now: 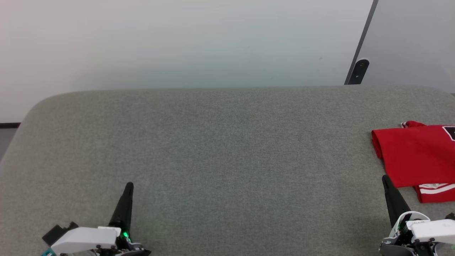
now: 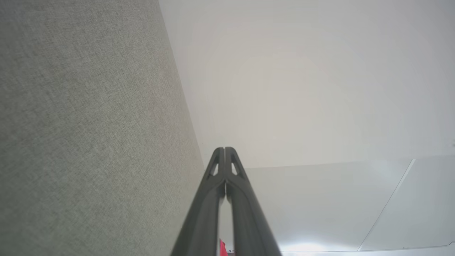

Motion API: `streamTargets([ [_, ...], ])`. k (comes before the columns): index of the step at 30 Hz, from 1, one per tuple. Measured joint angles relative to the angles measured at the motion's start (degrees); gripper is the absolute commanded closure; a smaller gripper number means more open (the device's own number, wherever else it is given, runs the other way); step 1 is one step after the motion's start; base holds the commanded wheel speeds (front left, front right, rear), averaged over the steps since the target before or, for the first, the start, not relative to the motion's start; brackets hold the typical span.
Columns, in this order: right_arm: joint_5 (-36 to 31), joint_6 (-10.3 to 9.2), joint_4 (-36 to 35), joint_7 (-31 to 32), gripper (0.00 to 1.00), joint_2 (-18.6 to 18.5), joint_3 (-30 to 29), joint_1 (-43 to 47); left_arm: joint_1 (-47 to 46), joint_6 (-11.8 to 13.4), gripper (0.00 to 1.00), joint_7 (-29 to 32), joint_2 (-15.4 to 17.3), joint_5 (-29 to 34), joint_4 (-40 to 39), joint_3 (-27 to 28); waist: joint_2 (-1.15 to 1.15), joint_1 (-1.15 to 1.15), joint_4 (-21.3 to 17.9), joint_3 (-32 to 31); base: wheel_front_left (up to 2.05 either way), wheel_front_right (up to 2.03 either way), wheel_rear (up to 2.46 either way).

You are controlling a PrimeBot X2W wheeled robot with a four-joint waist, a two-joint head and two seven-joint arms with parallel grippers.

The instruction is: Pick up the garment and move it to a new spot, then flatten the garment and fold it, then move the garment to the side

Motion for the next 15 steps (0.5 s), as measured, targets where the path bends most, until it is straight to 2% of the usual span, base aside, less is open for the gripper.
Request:
streamTargets([
  [15, 5.4, 0.0, 1.4, -0.2, 1.0, 0.1, -0.1, -0.8, -1.5, -0.2, 1.0, 1.7, -0.1, -5.8, 0.7, 0.3, 0.0, 0.0, 0.3, 0.3, 0.0, 0.0, 0.0],
])
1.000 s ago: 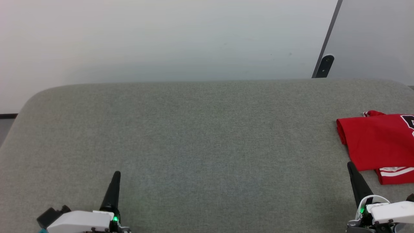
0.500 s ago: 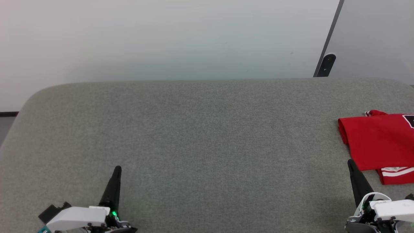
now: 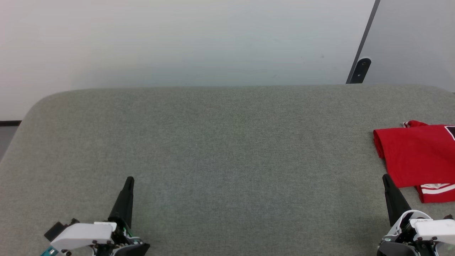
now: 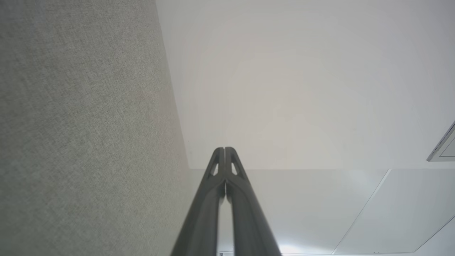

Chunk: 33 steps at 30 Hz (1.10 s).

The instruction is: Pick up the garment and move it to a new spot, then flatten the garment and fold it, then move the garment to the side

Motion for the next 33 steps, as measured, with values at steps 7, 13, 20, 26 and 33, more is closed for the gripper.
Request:
streamTargets([
  [7, 0.7, 0.0, 0.2, 0.0, 1.0, 0.0, 0.0, -0.5, -0.1, 0.0, 1.0, 0.1, 0.0, -0.9, 0.1, 0.0, 0.0, 0.0, 0.0, 0.0, 0.0, 0.0, 0.0],
  [13, 0.7, 0.0, 0.2, 0.0, 1.0, 0.0, 0.0, -0.5, -0.1, 0.0, 1.0, 0.1, 0.0, -0.9, 0.1, 0.0, 0.0, 0.0, 0.0, 0.0, 0.0, 0.0, 0.0],
  [20, 0.7, 0.0, 0.2, 0.0, 1.0, 0.0, 0.0, -0.5, -0.1, 0.0, 1.0, 0.1, 0.0, -0.9, 0.1, 0.0, 0.0, 0.0, 0.0, 0.0, 0.0, 0.0, 0.0],
  [26, 0.7, 0.0, 0.2, 0.0, 1.0, 0.0, 0.0, -0.5, -0.1, 0.0, 1.0, 0.1, 0.0, -0.9, 0.1, 0.0, 0.0, 0.0, 0.0, 0.0, 0.0, 0.0, 0.0],
  [33, 0.7, 0.0, 0.2, 0.0, 1.0, 0.0, 0.0, -0.5, -0.1, 0.0, 1.0, 0.1, 0.0, -0.9, 0.1, 0.0, 0.0, 0.0, 0.0, 0.0, 0.0, 0.0, 0.0],
])
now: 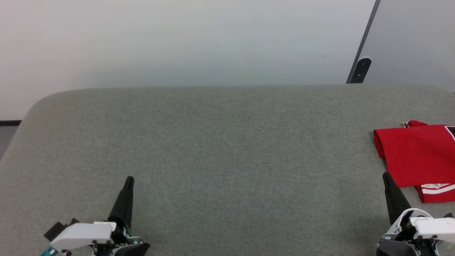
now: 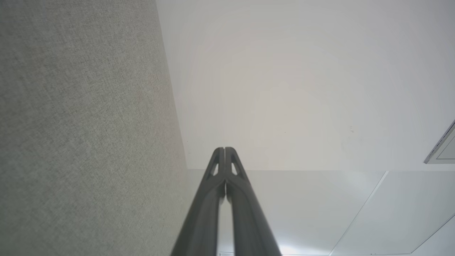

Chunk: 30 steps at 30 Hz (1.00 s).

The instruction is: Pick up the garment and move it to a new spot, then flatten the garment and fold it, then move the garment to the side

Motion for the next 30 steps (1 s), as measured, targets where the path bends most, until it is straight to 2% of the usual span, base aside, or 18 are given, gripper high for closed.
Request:
streamTargets([
  [30, 0.0, 0.0, 0.0, 0.0, 1.0, 0.0, 0.0, 0.0, 0.0, 0.0, 1.0, 0.0, 0.0, 0.0, 0.0, 0.0, 0.0, 0.0, 0.0, 0.0, 0.0, 0.0, 0.0],
])
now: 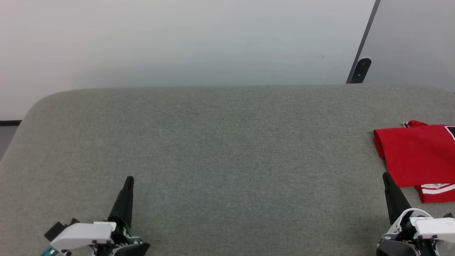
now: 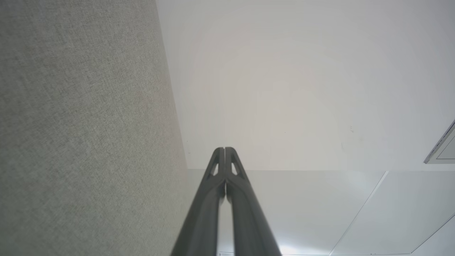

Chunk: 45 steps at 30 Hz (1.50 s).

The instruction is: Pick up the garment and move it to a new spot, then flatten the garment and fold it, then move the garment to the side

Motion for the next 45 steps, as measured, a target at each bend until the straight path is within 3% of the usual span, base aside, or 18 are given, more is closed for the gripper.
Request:
streamTargets([
  [45, 0.0, 0.0, 0.0, 0.0, 1.0, 0.0, 0.0, 0.0, 0.0, 0.0, 1.0, 0.0, 0.0, 0.0, 0.0, 0.0, 0.0, 0.0, 0.0, 0.0, 0.0, 0.0, 0.0],
])
